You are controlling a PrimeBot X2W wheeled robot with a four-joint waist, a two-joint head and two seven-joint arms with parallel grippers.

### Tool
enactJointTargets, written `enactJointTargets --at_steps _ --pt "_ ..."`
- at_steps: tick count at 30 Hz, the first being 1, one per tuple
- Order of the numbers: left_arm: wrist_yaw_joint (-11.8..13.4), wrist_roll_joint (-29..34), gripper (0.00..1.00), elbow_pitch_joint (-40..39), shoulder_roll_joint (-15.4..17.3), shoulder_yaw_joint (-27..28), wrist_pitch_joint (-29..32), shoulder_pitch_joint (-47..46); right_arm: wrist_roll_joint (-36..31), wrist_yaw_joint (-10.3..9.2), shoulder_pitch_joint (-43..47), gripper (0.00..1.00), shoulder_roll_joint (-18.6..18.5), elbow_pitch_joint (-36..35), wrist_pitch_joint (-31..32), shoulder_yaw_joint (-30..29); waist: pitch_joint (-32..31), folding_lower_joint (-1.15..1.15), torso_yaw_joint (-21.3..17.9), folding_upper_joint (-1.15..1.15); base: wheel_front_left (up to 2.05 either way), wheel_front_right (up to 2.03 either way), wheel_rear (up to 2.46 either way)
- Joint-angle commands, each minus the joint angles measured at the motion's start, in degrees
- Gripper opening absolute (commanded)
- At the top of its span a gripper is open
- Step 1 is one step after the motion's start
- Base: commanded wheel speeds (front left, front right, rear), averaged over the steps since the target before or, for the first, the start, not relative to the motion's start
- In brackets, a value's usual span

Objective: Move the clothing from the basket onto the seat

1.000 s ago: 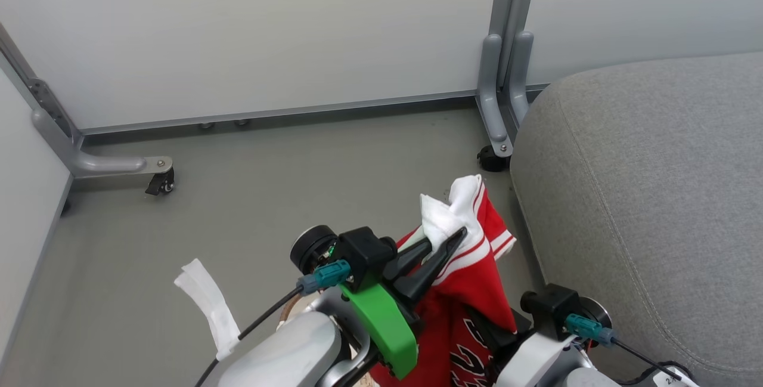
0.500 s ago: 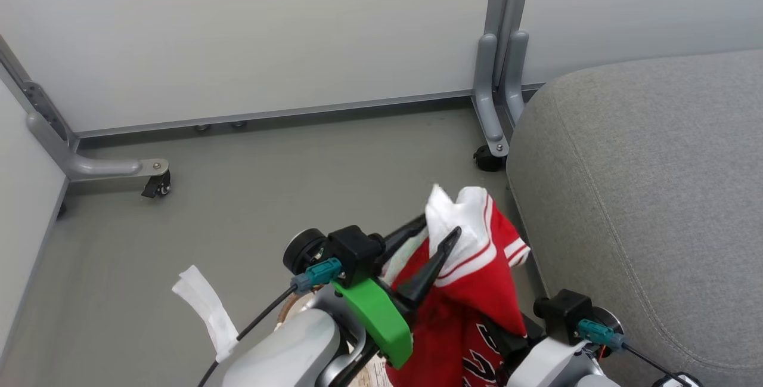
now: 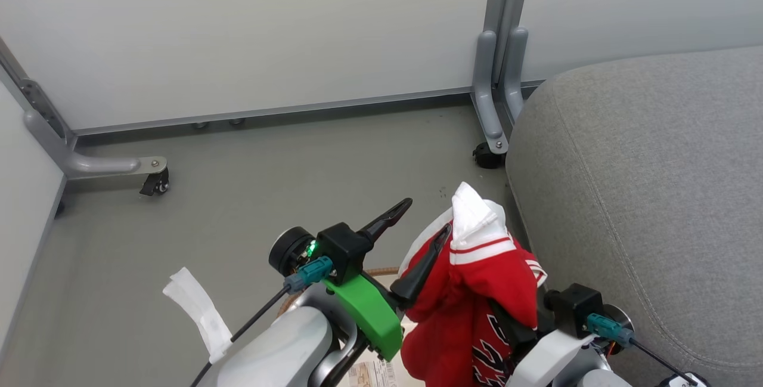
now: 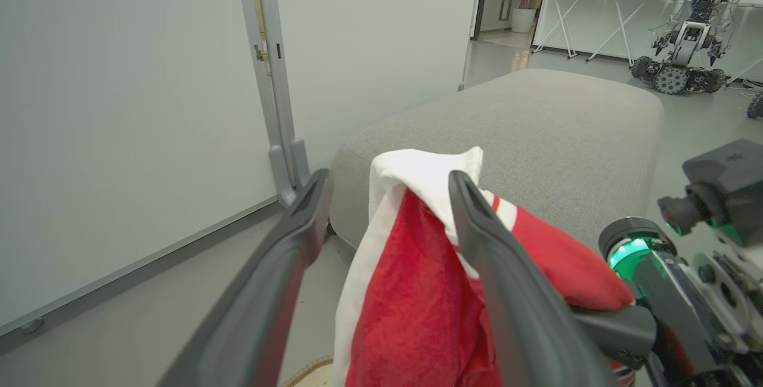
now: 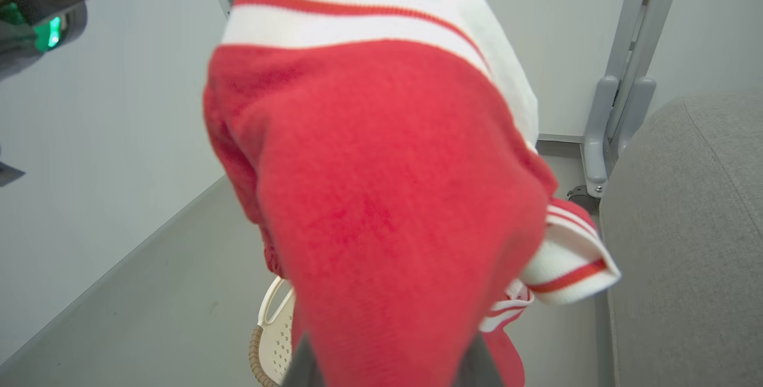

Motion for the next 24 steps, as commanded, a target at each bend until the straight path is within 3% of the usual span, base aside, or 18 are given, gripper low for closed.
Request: enactJointTargets --at_steps 1,24 --pt "0.35 0.26 1.0 0.16 0.64 -0.11 -0.2 -0.49 -0.39 0.01 0.69 0.0 0.23 -0.04 -0.18 -0.15 0.05 0.0 -0.08 0.0 0.0 0.0 0.0" --pt "1.01 0.3 1.0 0.01 1.4 -0.28 -0.69 -0.48 -1.96 0.01 -0.47 0.0 0.34 -1.53 -0.18 -2.71 2.27 0.0 -2.46 0.0 0.0 0.0 0.0"
